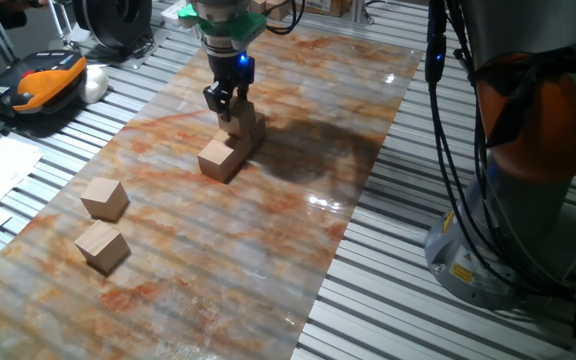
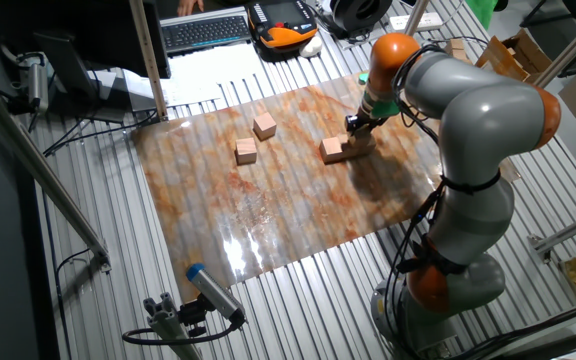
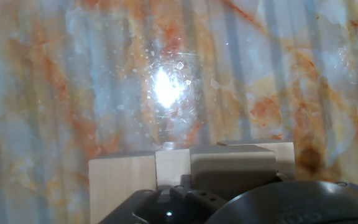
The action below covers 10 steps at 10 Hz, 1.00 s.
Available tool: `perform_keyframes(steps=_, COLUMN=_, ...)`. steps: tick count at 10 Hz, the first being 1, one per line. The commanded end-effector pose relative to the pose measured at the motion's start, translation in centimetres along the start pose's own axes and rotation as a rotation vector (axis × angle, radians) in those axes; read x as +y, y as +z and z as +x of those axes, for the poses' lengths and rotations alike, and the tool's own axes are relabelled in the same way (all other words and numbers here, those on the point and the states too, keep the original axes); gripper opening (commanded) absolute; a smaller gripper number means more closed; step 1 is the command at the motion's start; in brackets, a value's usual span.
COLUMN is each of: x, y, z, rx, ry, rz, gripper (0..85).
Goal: Stack the blocks into a pyramid shape
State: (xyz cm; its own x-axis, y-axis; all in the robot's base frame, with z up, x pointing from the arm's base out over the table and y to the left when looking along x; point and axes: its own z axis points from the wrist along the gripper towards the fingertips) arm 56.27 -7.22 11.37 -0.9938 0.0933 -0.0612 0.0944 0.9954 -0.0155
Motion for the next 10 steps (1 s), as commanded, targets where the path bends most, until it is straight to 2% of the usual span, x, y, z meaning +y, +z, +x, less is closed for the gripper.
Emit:
perform_keyframes(steps=1, x=-0.05, y=-0.27, z=-0.27, rx=-0.003, ry=-0.007, rz=-0.002, gripper=51.0)
perform_keyframes(steps=7, x=-0.02, y=-0.3, z=-0.29, rx=-0.003, ry=-0.008, rz=-0.002, gripper=51.0)
perform_keyframes(steps=10, x=0.19, y=-0.16, z=-0.13, rx=-0.018, ry=0.013, rz=0.001, gripper=51.0)
